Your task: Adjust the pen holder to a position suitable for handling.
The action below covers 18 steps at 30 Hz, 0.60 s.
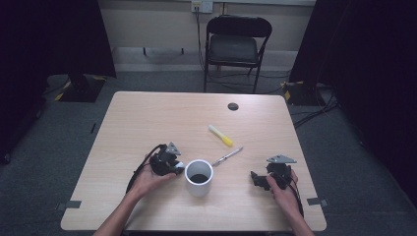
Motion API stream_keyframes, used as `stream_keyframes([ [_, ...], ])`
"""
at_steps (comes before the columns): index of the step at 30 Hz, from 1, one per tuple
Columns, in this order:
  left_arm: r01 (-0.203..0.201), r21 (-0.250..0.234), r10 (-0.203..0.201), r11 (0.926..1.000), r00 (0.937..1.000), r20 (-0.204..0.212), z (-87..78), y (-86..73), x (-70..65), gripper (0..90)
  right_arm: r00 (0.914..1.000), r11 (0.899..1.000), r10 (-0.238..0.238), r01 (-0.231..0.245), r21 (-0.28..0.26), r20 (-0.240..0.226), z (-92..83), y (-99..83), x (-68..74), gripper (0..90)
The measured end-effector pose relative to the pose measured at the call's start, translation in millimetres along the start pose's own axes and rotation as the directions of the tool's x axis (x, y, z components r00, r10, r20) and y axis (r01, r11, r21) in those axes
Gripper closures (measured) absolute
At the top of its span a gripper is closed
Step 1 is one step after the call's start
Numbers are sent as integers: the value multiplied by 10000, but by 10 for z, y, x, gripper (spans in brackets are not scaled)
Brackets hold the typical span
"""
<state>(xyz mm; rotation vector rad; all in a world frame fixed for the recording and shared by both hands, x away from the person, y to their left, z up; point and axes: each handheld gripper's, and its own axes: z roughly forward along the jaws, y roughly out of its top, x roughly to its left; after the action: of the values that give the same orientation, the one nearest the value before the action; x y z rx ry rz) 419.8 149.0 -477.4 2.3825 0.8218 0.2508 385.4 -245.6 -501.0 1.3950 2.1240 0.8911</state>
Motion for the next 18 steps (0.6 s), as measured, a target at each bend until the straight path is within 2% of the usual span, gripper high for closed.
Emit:
stream_keyframes([
  [2, 278, -132, -274, 9995, 9990, 344, -10, -20, 40, 651, 10000, 10000, -3, 3, 0, 0, 0, 0, 0, 41],
  [5, 240, -131, -235, 9996, 9990, 390, -45, -22, 58, 650, 10000, 10000, -1, 1, -1, 0, 0, 0, 0, 41],
  [10, 673, -742, -639, 9950, 9968, 475, -130, -47, 80, 651, 10000, 10000, -3, 3, 18, -19, 0, 1, 3, 41],
  [13, 599, -768, -561, 9952, 9972, 503, -172, -51, 97, 651, 10000, 10000, -6, 6, 20, -22, -1, 1, 3, 41],
  [14, 764, -1121, -711, 9908, 9962, 508, -196, -57, 88, 651, 10000, 10000, -8, 8, 17, -24, 0, 1, 3, 41],
  [18, 686, -1244, -627, 9899, 9967, 514, -256, -63, 89, 652, 10000, 10000, -7, 8, 21, -23, 0, 1, 3, 41],
])
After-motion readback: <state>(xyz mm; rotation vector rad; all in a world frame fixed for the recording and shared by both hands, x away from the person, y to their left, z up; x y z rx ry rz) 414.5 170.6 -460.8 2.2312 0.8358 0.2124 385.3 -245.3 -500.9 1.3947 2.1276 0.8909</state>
